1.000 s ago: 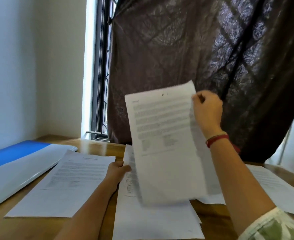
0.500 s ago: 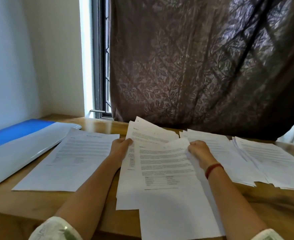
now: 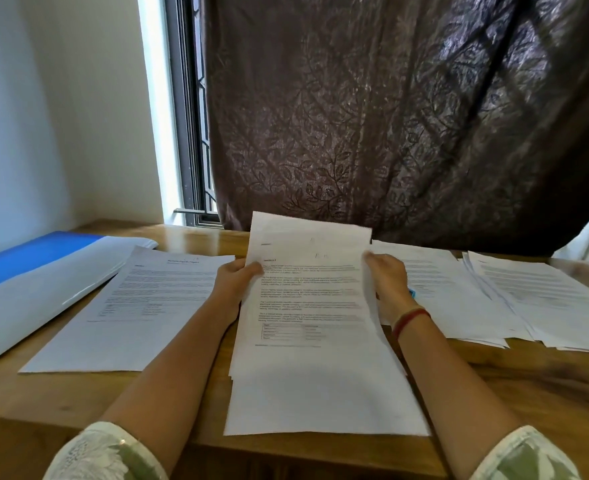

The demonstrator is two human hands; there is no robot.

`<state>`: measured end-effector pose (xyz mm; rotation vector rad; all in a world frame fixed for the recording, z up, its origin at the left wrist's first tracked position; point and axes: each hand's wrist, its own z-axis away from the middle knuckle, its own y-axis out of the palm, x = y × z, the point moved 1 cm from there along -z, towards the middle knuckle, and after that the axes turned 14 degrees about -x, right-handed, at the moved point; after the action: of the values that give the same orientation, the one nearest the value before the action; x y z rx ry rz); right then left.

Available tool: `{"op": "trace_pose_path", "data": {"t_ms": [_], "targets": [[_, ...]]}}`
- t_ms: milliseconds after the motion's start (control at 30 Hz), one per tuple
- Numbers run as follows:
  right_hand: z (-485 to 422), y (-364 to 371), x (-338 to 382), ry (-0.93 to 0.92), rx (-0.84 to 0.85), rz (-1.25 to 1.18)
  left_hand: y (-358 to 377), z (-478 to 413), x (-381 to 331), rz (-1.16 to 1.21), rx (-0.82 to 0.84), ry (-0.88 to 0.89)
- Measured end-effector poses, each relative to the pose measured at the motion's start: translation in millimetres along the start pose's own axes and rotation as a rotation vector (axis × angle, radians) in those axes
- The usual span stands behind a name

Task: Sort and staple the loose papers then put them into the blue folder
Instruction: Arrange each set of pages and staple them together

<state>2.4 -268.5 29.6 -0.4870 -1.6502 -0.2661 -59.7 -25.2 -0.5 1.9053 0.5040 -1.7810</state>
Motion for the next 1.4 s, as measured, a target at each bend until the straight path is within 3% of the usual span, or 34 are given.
{"op": "trace_pose_path", "data": {"t_ms": [100, 167, 300, 400, 600, 1133, 1400], "targets": [[-7, -13, 3, 0.059, -0.105, -0.213, -2, 3, -2, 0.071, 0.065, 0.015], [-12, -22, 1, 0.048, -0.099, -0.225, -2, 3, -3, 0.110, 0.109, 0.025], [-12, -28, 1, 0.073, 0.181, -0.313, -1, 4, -2, 0.136, 0.150, 0.033], [-9, -21, 9, 0.021, 0.255, -0.250, -2, 4, -2, 0.141, 0.147, 0.032], [-11, -16, 5, 0.014, 0.187, -0.047, -2, 6, -3, 0.137, 0.151, 0.016], [2, -26, 5, -0.142, 0.051, -0.171, -1, 9, -3, 0.124, 0.099, -0.001], [1, -23, 5, -0.166, 0.112, -0.137, 4, 8, -2, -0.065, -0.027, 0.163]]}}
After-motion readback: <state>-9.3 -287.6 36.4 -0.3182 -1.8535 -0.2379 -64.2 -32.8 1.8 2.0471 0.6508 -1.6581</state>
